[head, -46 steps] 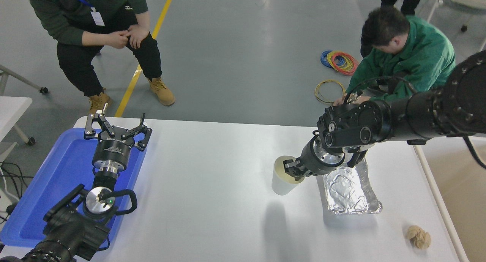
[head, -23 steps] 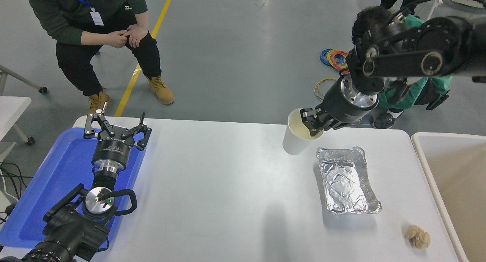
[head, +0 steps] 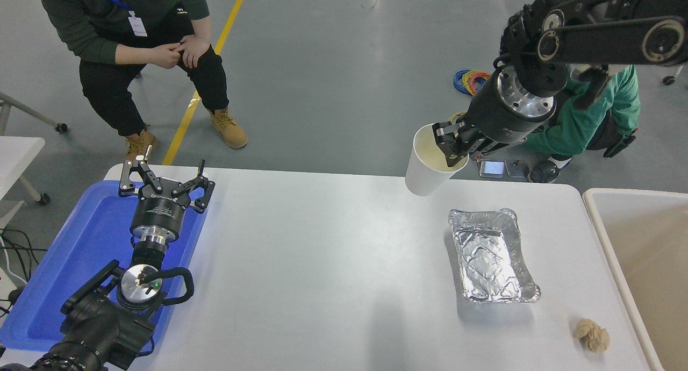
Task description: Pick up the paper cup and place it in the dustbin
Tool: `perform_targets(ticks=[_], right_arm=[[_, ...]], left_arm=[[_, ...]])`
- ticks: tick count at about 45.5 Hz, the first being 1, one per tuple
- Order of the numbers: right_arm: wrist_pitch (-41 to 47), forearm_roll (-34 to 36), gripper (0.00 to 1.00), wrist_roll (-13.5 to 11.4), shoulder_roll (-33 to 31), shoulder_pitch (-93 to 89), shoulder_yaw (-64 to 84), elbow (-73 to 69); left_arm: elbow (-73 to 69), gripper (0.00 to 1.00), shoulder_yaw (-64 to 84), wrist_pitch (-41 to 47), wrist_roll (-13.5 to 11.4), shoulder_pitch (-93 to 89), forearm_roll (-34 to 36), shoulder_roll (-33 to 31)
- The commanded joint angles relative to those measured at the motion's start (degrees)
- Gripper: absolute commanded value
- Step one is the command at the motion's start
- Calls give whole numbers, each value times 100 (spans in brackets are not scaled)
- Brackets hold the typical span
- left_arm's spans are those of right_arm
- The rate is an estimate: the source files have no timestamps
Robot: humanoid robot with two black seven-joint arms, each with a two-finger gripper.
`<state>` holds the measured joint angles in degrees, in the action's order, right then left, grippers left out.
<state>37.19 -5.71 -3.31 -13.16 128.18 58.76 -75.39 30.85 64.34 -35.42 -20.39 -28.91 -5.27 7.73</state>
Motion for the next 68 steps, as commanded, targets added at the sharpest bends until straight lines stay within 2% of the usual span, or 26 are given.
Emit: perform_targets(ticks=[1,16,30,35,48,57,68], right_arm=[[7,0,0,-3,-20,-39,13,25],[-396,8,0,6,-881,-829,434,551],[-818,26,0,-3,-1751,-1937,804,2045],[-1301,26,0,-21,-2041,-2438,804,2608],[-2664,52,0,-47,-2305,-3580,778,3364],[-3420,588,0,-161,-2305,-4573,769,3962],[-4158,975,0,-170,-2305,-5724,672,4770]], left_arm=[[0,100,0,1,0,0,0,0],[0,100,0,1,0,0,0,0],[0,100,0,1,0,0,0,0],[0,100,0,1,0,0,0,0],[0,100,0,1,0,0,0,0],[0,100,0,1,0,0,0,0],[0,100,0,1,0,0,0,0]])
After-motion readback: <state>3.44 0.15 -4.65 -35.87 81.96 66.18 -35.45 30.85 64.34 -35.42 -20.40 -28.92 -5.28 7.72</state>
